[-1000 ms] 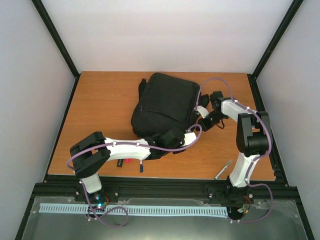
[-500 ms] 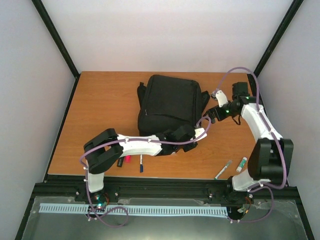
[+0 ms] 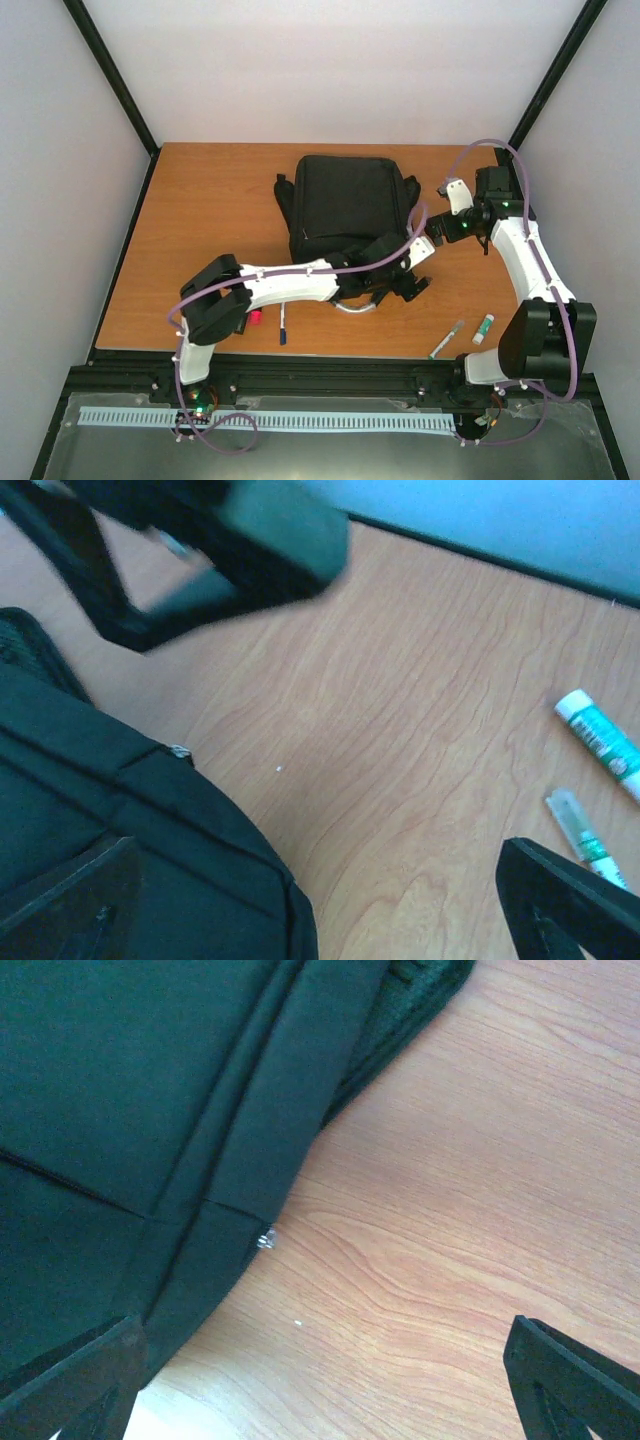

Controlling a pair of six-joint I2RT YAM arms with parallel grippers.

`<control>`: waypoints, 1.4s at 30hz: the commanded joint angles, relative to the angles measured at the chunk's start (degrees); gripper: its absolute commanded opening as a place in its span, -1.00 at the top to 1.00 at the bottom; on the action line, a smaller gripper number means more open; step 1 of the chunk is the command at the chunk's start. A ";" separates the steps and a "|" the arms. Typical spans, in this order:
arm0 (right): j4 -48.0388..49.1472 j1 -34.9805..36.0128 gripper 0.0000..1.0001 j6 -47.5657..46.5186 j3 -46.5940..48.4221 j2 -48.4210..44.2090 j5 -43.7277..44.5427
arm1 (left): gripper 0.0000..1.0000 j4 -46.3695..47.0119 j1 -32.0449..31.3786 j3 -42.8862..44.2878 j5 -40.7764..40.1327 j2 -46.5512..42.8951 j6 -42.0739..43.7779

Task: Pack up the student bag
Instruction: Zip the student bag at the center of the board, then adjust the student bag at the center of the board.

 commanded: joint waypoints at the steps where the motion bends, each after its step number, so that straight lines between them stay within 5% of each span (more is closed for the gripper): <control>1: -1.60 -0.40 -1.00 -0.64 0.56 -1.27 -6.52 | -0.99 -3.89 1.34 -0.19 -4.03 -8.35 -8.57; 16: -1.90 0.20 -1.00 -1.04 4.38 -7.20 -16.62 | -1.00 -10.29 22.67 -19.26 -5.03 -33.95 -21.79; 21: -2.74 1.00 -1.00 -3.83 4.43 -8.05 -10.75 | -1.00 -26.71 30.21 -14.10 -20.88 -33.35 -34.97; 24: 1.23 0.95 -1.00 -2.36 1.34 -9.01 -11.10 | -1.00 -32.18 32.66 -12.67 -23.62 -29.07 -36.03; 30: -2.48 0.96 -1.00 -1.30 1.05 -2.32 -16.85 | -0.99 -21.15 38.97 -18.59 -10.57 -26.31 -40.90; 33: -2.79 0.92 -0.83 -3.14 -0.55 0.06 -18.09 | -0.99 -18.08 40.07 -17.87 -2.87 -22.26 -39.66; 38: -1.68 0.92 -0.50 -3.91 -3.73 2.67 -16.15 | -0.62 -13.27 40.20 -17.07 6.50 -17.00 -38.18; 42: -0.35 0.92 -0.43 -3.12 -4.71 5.98 -16.15 | -0.44 -9.83 40.23 -17.50 11.21 -14.57 -39.09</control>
